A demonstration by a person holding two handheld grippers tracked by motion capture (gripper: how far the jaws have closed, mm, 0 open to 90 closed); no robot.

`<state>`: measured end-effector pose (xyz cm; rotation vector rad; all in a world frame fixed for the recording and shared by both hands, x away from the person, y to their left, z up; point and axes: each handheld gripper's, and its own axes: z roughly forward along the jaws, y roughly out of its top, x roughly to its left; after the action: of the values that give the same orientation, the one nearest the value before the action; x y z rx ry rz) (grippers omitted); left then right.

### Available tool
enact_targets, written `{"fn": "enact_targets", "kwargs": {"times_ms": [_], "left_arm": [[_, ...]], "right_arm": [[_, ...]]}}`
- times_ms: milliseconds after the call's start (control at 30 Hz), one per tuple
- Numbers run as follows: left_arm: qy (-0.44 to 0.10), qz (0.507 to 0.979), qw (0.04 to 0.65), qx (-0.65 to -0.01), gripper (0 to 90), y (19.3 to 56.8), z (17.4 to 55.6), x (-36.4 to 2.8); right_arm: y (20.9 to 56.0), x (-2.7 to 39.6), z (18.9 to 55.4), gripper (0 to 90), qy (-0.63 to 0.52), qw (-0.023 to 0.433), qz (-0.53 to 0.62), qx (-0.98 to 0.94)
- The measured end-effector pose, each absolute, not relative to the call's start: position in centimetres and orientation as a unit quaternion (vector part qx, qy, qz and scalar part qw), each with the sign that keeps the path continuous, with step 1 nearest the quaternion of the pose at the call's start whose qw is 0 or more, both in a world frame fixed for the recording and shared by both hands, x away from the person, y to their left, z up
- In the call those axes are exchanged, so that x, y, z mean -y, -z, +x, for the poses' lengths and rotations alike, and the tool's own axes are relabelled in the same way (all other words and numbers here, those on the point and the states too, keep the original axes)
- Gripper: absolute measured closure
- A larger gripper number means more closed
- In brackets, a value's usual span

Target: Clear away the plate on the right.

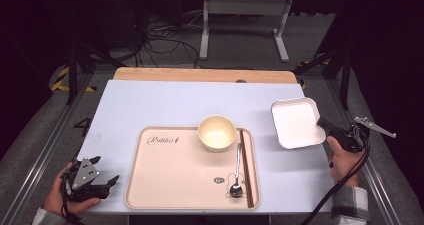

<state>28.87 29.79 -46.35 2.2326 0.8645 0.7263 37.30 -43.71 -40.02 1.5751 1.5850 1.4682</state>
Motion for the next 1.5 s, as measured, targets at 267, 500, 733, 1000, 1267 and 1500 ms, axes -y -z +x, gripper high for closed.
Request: {"fn": "enact_targets", "kwargs": {"times_ms": [267,500,733,1000,1267,1500], "left_arm": [[-0.279,0.845,0.316,-0.329,16.1,46.3,28.7,-29.9],[-0.278,0.846,0.316,-0.329,16.1,46.3,28.8,-29.8],[-0.276,0.845,0.316,-0.331,16.1,46.4,28.8,-29.8],[-0.275,0.845,0.316,-0.333,16.1,46.4,28.8,-29.8],[-0.275,0.845,0.316,-0.332,16.1,46.4,28.8,-29.9],[-0.276,0.846,0.314,-0.332,16.1,46.4,28.8,-29.9]], "right_arm": [[39.0,42.7,37.0,88.9,-0.548,0.231,0.555,-0.582],[38.5,41.7,36.9,88.9,-0.555,0.227,0.541,-0.589],[38.1,41.0,36.8,88.9,-0.562,0.225,0.53,-0.594],[37.7,39.7,36.7,89.0,-0.567,0.222,0.514,-0.604],[37.3,38.2,36.6,88.9,-0.571,0.218,0.495,-0.618],[36.7,36.2,36.4,88.9,-0.577,0.211,0.471,-0.633]]}}
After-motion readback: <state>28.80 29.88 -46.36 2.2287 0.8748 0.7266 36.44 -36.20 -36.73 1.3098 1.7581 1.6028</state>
